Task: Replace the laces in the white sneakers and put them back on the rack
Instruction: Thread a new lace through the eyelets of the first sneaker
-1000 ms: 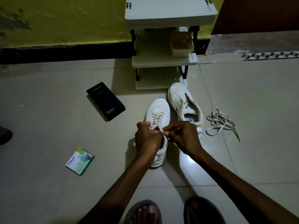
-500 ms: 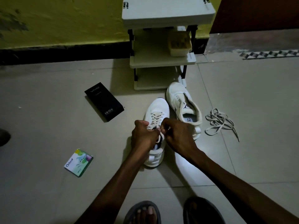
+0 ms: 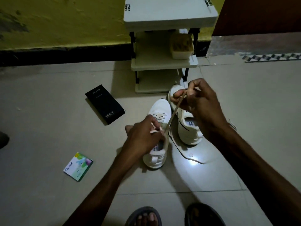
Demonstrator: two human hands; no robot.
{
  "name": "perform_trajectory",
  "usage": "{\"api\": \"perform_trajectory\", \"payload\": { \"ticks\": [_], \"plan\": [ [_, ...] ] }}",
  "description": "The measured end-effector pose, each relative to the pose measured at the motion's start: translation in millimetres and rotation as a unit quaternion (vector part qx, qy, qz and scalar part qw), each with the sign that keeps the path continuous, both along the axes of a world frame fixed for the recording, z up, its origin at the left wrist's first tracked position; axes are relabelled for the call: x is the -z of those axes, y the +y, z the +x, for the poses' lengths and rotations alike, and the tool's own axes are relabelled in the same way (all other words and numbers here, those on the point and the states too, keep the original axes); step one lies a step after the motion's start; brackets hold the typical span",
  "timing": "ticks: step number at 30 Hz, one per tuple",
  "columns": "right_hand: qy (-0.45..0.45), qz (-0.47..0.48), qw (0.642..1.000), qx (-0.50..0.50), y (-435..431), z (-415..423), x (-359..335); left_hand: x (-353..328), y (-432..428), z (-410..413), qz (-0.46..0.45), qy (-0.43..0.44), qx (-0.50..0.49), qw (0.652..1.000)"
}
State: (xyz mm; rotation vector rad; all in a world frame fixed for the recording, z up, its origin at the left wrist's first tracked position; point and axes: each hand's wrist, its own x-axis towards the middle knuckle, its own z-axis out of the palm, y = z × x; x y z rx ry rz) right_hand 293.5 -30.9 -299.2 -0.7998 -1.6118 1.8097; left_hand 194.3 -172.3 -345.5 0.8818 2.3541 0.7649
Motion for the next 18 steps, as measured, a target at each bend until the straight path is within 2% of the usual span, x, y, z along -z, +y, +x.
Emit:
{"api": "perform_trajectory", "payload": {
  "ticks": [1, 2, 3, 5, 7, 9, 11, 13, 16, 18],
  "plan": [
    [0.010, -0.129, 0.992, -0.010, -2.9, -1.4, 2.9, -9.1, -0.5, -5.3, 0.046, -0.021, 0.012, 0.999],
    [-0.022, -0.193, 0.981, -0.011, -5.1, -2.9, 10.1, -16.8, -0.7, -10.4, 0.086, -0.037, 0.029, 0.995],
    [-0.089, -0.182, 0.979, -0.009, -7.0, -3.1, 19.5, -21.5, -0.6, -14.1, 0.107, -0.035, 0.057, 0.992],
    [-0.259, -0.006, 0.965, -0.036, -8.7, -1.9, 46.5, -21.9, 1.2, -19.0, 0.088, 0.036, 0.122, 0.988],
    [-0.357, 0.175, 0.910, -0.116, -13.4, 0.2, 69.2, -16.9, 3.8, -20.9, 0.055, 0.146, 0.160, 0.975],
    [-0.424, 0.292, 0.839, -0.176, -19.7, 2.3, 84.1, -6.2, 4.7, -23.6, 0.073, 0.206, 0.155, 0.963],
    [-0.452, 0.355, 0.800, -0.174, -25.8, 2.0, 88.6, 6.6, 3.5, -25.6, 0.097, 0.176, 0.114, 0.973],
    [-0.459, 0.385, 0.783, -0.169, -27.9, 0.1, 87.9, 16.4, 1.1, -26.3, 0.051, 0.121, 0.060, 0.990],
    [-0.469, 0.406, 0.766, -0.166, -26.2, -3.6, 89.1, 28.5, -0.5, -24.3, -0.069, 0.049, 0.037, 0.996],
    [-0.461, 0.414, 0.767, -0.166, -24.7, -6.6, 88.0, 35.3, -1.2, -21.0, -0.066, 0.018, 0.006, 0.998]
  ]
}}
